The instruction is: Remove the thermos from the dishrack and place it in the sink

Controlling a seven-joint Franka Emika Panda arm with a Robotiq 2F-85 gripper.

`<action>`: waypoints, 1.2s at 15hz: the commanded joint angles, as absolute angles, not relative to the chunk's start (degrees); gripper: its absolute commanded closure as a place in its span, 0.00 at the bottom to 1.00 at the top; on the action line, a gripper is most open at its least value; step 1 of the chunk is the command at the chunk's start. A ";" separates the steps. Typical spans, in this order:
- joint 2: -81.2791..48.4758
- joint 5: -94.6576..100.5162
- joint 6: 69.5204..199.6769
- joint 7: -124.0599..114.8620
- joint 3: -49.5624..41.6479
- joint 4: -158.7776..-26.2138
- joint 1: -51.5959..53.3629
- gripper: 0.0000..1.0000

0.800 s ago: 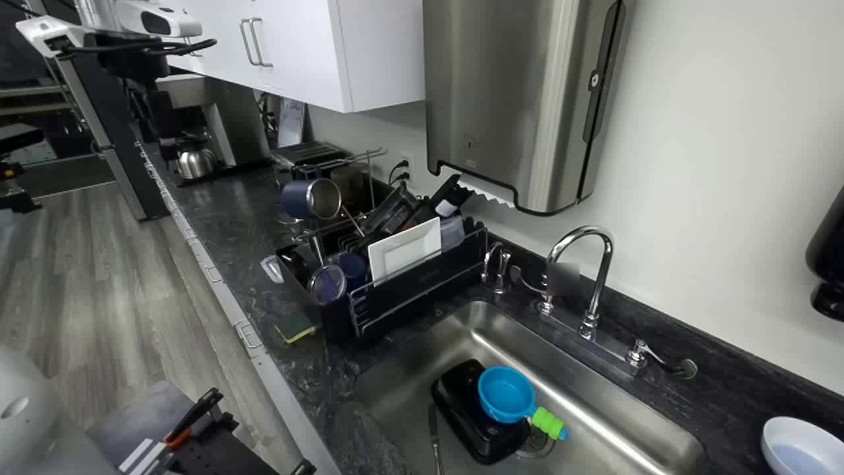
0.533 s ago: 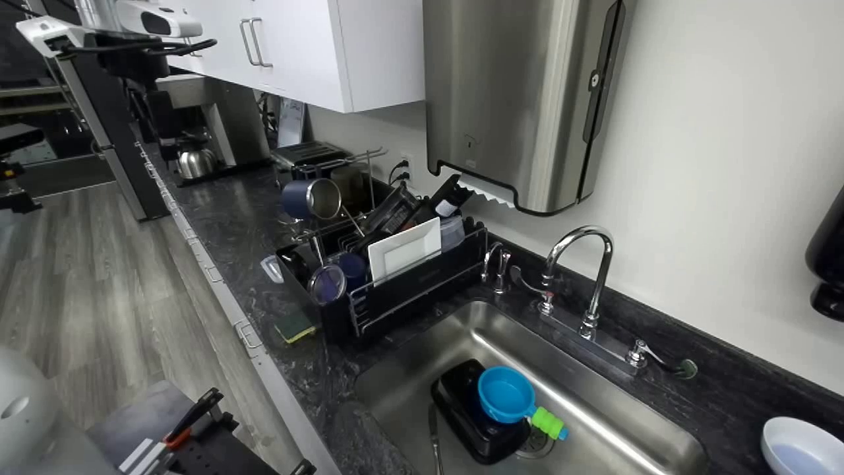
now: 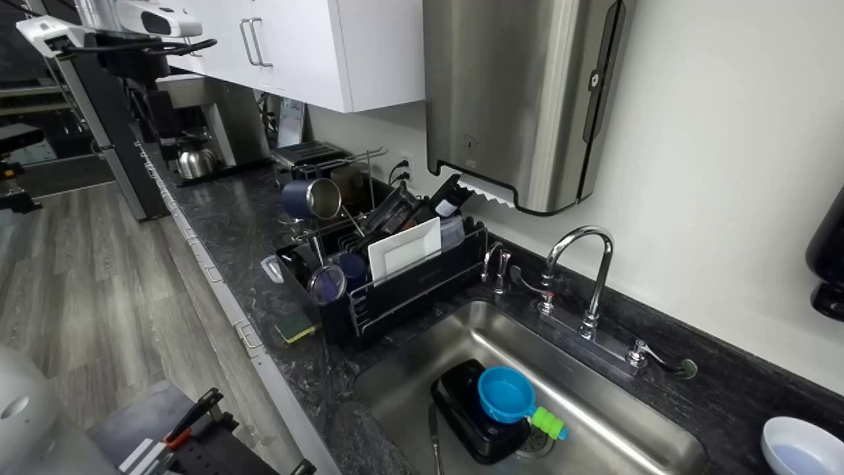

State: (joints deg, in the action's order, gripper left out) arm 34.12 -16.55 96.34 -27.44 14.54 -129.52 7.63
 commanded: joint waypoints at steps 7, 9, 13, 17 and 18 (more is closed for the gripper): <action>33.33 -20.75 101.92 -12.34 7.63 -133.37 7.84 0.00; 32.74 -22.01 103.70 -6.65 5.08 -134.75 7.72 0.00; 29.96 -24.52 106.80 6.09 -0.48 -136.91 7.65 0.00; 24.21 -24.45 105.87 9.58 -3.92 -135.20 5.13 0.00; 26.58 -24.41 105.89 10.83 -3.70 -136.60 5.55 0.00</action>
